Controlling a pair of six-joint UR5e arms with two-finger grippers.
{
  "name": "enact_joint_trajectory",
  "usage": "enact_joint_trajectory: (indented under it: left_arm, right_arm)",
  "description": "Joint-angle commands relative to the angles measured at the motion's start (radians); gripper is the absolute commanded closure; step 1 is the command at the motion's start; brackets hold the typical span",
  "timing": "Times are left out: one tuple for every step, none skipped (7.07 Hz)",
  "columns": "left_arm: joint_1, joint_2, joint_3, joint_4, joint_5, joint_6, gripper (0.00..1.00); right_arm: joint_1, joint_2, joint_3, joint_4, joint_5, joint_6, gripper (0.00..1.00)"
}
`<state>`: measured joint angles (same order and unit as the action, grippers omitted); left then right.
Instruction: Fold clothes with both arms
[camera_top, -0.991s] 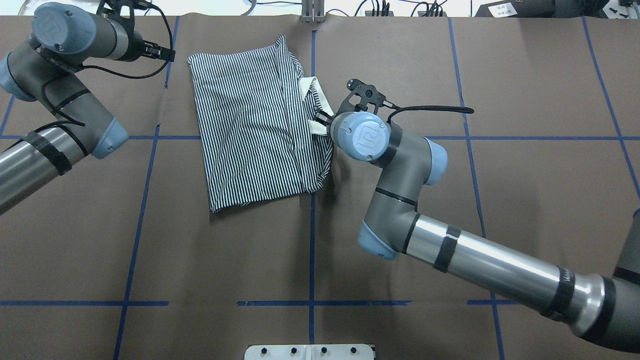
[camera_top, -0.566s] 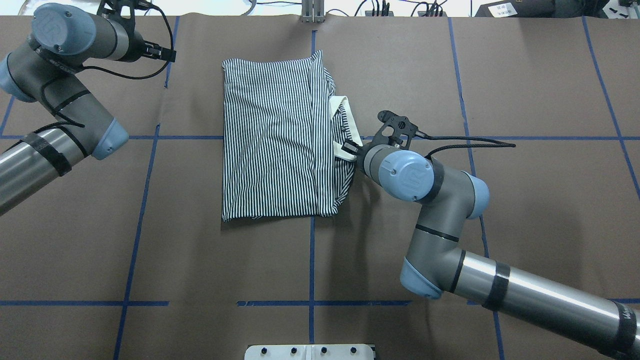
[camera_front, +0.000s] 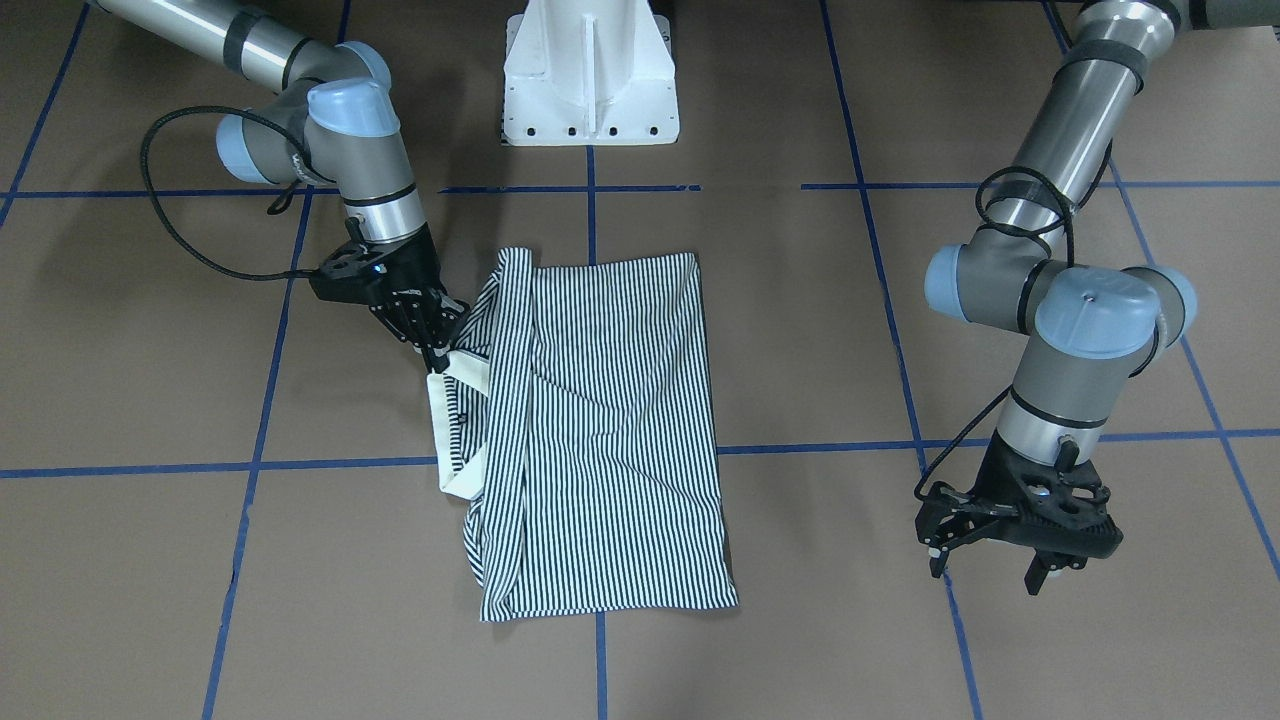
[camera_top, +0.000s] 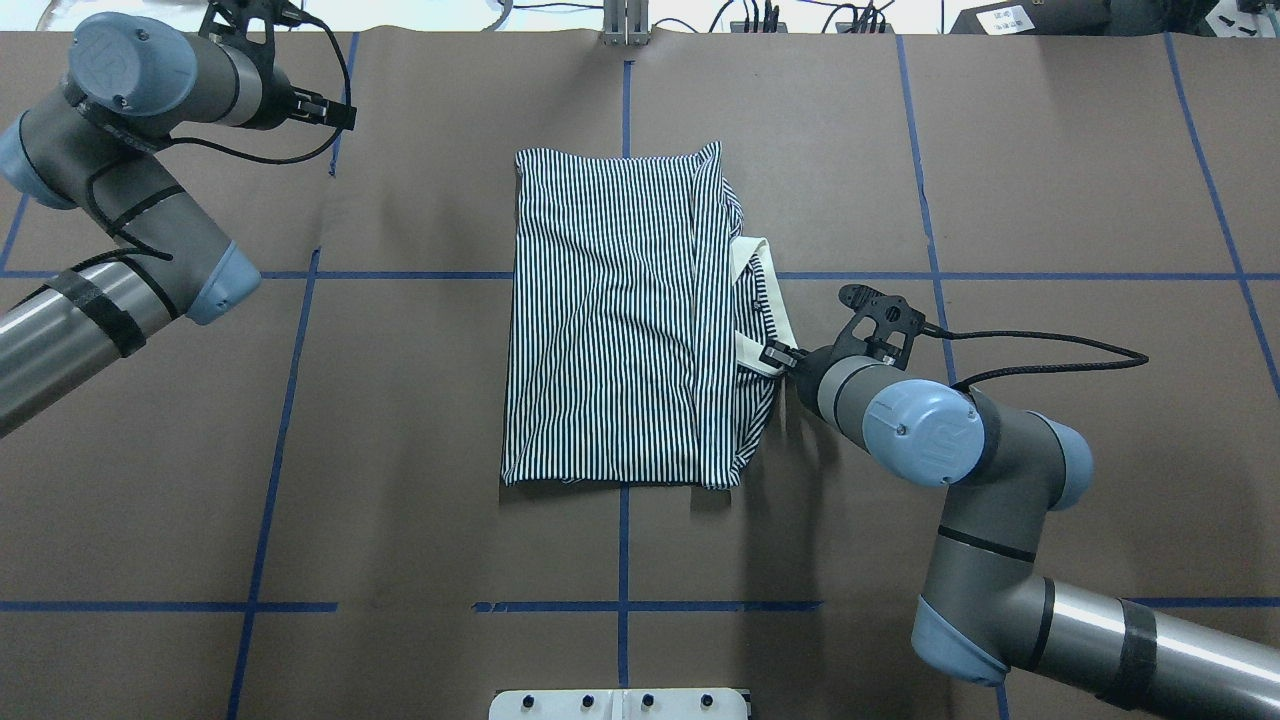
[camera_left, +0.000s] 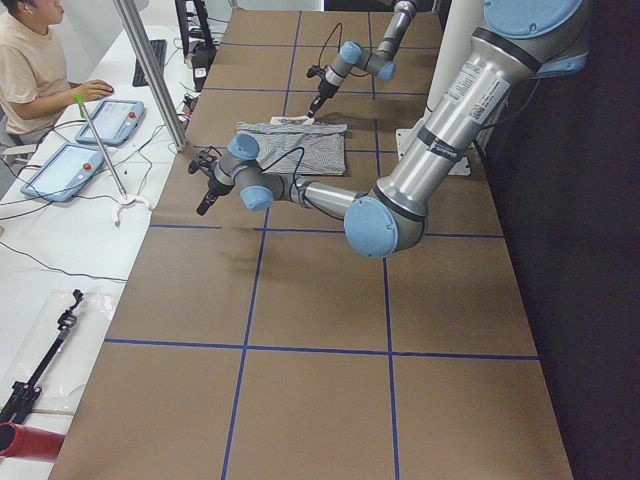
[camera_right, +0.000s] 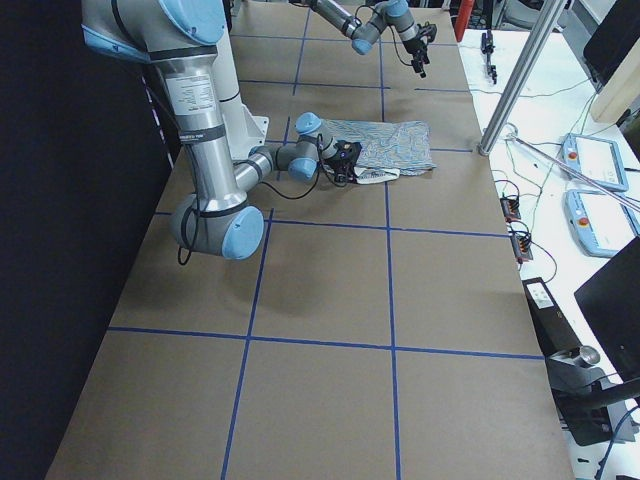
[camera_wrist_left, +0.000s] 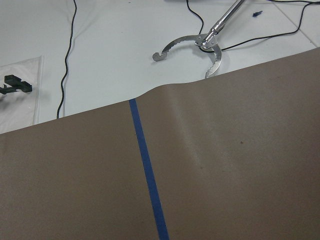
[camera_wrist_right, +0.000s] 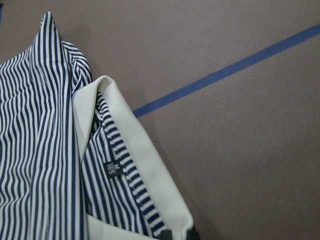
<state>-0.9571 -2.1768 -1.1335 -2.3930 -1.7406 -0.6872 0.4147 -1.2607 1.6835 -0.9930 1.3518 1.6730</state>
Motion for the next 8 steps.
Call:
enact_joint_trajectory:
  left_arm:
    - [0.001, -0.001, 0.000, 0.000, -0.001, 0.000, 0.00]
    - [0.001, 0.000, -0.002, 0.000, -0.001, 0.000, 0.00]
    - [0.001, 0.000, -0.009, 0.002, -0.001, 0.000, 0.00]
    - [0.003, 0.000, -0.009, 0.002, -0.001, 0.000, 0.00]
    - [0.003, 0.000, -0.011, 0.002, -0.001, 0.000, 0.00]
    - [0.006, 0.000, -0.012, 0.000, -0.001, -0.002, 0.00]
    - [0.009, 0.000, -0.012, 0.000, -0.001, -0.002, 0.00]
    - [0.009, 0.000, -0.014, 0.000, -0.001, -0.002, 0.00]
  right_arm:
    - [-0.019, -0.008, 0.015, -0.009, -0.025, -0.143, 0.00]
    - [-0.019, -0.008, 0.034, -0.016, -0.016, -0.186, 0.00]
    - [-0.019, 0.001, 0.077, -0.073, -0.008, -0.211, 0.00]
    - [-0.030, 0.010, 0.169, -0.242, 0.010, -0.235, 0.00]
    - [-0.033, 0.071, 0.203, -0.389, 0.020, -0.236, 0.00]
    - [-0.084, 0.171, 0.196, -0.565, 0.020, -0.271, 0.00]
    - [-0.092, 0.254, 0.196, -0.699, 0.021, -0.373, 0.00]
    - [-0.108, 0.304, 0.182, -0.811, 0.052, -0.491, 0.00]
